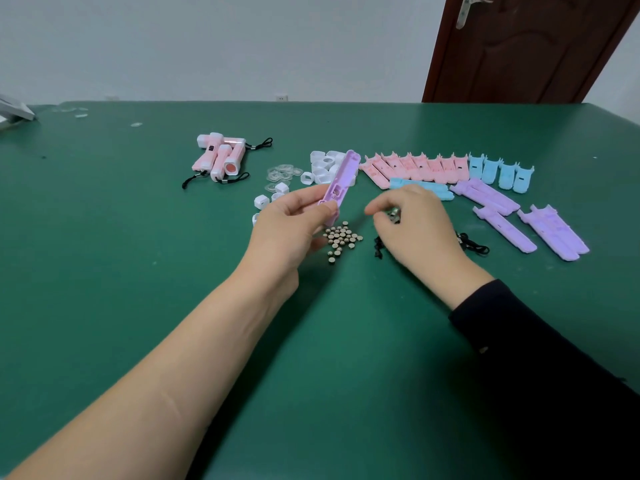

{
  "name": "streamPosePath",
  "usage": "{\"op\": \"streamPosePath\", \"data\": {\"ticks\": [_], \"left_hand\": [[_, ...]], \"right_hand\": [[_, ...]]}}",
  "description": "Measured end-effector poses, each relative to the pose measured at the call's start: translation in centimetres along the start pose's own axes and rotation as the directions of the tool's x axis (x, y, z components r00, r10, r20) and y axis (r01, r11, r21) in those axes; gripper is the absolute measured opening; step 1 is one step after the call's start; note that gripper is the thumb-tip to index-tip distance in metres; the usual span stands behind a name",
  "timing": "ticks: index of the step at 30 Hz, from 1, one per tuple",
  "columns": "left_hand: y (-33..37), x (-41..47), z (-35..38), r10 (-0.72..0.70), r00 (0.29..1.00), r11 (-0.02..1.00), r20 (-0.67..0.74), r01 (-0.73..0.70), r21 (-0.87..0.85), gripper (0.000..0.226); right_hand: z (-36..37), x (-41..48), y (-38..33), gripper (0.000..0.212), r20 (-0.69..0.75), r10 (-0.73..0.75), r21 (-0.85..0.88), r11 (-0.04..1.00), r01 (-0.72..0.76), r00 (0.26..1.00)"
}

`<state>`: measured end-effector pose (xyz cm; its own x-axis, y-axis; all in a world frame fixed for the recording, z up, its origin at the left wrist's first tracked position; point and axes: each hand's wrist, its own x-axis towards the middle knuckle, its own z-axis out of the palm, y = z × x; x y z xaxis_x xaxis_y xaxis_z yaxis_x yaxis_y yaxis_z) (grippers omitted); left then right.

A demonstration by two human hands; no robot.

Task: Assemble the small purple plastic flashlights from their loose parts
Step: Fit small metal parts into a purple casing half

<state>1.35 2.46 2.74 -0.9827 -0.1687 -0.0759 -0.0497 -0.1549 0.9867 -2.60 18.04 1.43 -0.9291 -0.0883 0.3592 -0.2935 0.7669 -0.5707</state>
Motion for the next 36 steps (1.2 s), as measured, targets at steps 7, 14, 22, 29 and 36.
{"op": "streamPosePath", "data": {"ticks": [7, 14, 22, 29, 36], "left_hand": [[0.1, 0.1, -0.2, -0.018, 1.0, 1.0, -0.004, 0.018, -0.017, 0.017], [0.0, 0.1, -0.2, -0.026, 1.0, 0.999, 0.002, 0.026, -0.023, 0.016], [-0.1, 0.3, -0.3, -0.025, 1.0, 1.0, -0.001, 0.025, -0.016, 0.015], [-0.3, 0.2, -0.1, -0.032, 0.999, 0.999, 0.007, 0.032, 0.006, 0.016], [-0.3, 0.1, -0.1, -0.032, 0.999, 0.999, 0.018, 0.032, 0.007, 0.017]], "right_hand": [[0.4, -0.5, -0.3, 0.02, 0.177, -0.084, -0.292, 0.947, 0.134, 0.981], [0.6, -1.0, -0.8, 0.023, 0.204, -0.112, -0.351, 0.919, 0.179, 0.973], [0.7, -0.8, -0.6, 0.016, 0.183, -0.077, -0.311, 0.941, 0.132, 0.98], [1.4, -0.9, -0.4, 0.017, 0.195, -0.094, -0.318, 0.936, 0.154, 0.976], [0.4, -0.7, -1.5, 0.01, -0.071, 0.059, 0.371, 0.928, -0.028, 0.996]]}}
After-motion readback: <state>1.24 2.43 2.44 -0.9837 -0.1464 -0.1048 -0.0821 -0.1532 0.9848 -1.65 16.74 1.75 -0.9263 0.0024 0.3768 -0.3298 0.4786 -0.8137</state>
